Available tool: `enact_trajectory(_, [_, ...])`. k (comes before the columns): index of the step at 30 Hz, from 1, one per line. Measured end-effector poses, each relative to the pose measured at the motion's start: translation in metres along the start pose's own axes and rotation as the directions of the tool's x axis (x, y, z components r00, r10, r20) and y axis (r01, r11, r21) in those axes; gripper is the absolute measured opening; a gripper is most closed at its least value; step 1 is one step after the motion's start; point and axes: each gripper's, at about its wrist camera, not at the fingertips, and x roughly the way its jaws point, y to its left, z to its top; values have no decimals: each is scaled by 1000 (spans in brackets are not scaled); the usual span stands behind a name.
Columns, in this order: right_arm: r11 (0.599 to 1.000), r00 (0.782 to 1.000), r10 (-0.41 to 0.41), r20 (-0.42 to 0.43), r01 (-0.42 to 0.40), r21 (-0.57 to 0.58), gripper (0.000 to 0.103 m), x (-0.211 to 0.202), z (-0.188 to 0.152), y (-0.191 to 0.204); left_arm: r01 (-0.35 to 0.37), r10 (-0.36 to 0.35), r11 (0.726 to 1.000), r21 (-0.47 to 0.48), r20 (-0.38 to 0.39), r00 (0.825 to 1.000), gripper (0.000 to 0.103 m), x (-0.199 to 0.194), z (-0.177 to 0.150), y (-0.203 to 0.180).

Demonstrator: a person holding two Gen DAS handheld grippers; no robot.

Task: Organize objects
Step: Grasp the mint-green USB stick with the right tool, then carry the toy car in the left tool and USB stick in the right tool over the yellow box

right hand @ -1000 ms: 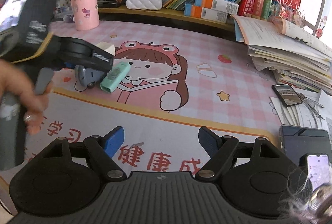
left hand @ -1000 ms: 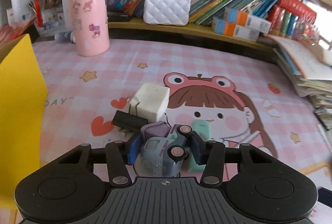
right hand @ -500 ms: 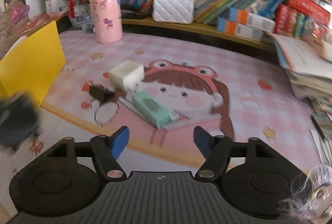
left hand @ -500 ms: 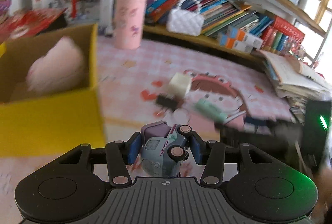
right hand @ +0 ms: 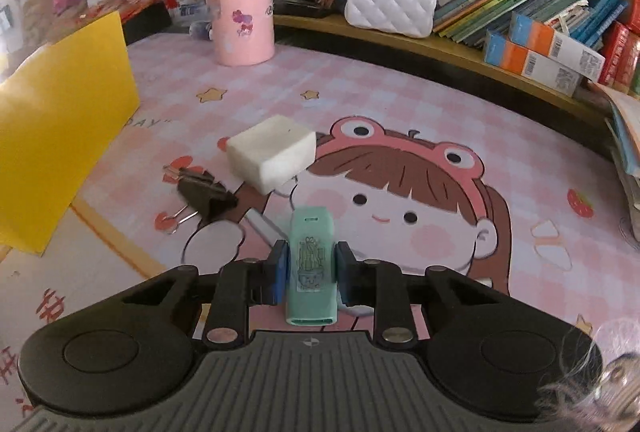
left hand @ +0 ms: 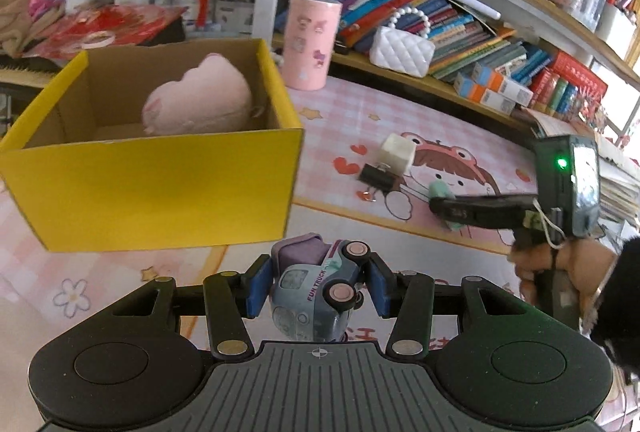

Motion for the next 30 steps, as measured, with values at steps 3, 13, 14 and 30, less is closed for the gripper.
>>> enact_trajectory(3, [999,1000,-17,-1,17,31,23,-18,-5,8,10,-10,1000,-7,19,1000,48,-8,-1,7])
enact_trajectory(13, [985,1000,23,17,-26,168,23,-101,-19,70,61,-58,997,-41,66,996,48,-30,-7,40])
enact_trajectory(14, [985,999,32,25,-35,171,23,-108,-20,80,63,-59,997,-48,73,996,48,-33,-8,44])
enact_trajectory(30, [995,996,89,27,-90,40,23,-167,-55,214,36,-25,994,-107,111,994,48,-91,-43,124])
